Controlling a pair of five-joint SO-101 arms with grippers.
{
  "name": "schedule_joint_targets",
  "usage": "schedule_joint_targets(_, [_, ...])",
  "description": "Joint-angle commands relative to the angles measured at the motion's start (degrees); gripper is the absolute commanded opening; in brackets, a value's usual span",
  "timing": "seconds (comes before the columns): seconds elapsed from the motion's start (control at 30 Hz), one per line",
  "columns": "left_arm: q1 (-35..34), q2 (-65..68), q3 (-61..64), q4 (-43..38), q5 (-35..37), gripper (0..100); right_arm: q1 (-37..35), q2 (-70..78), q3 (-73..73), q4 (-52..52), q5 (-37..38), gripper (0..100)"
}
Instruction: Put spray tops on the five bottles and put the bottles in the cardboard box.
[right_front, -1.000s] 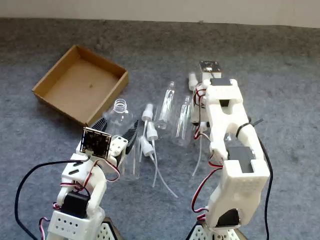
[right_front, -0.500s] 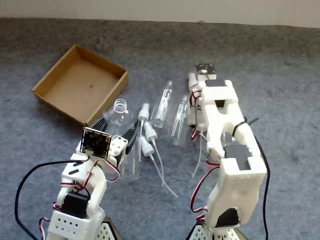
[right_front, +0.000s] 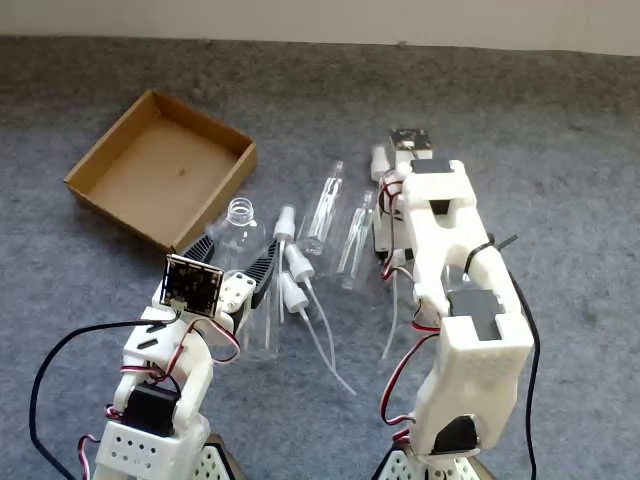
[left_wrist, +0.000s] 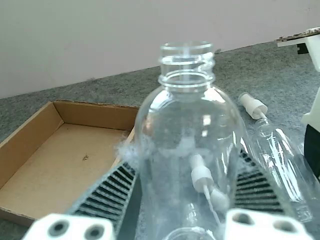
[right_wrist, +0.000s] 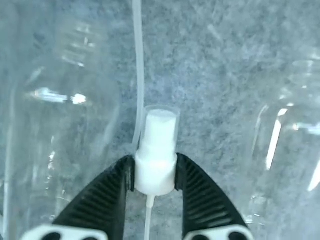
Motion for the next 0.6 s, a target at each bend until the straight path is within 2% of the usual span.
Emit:
schedule_joint_targets(0.0, [-0.4, -0.3, 1.1, -1.1, 0.4, 13, 0.2, -7.1, -3.6, 1.5, -0.3, 0.5])
schedule_joint_targets(0.33, [0.1, -0.3, 1.2, -1.1, 0.4, 13, 0.8, -27.6, -3.3, 9.1, -0.3, 0.5])
schedule_joint_targets(0.57, [11.1, -0.1, 1.2, 0.3, 0.4, 13, 0.8, -41.8, -3.0, 11.6, -0.3, 0.6])
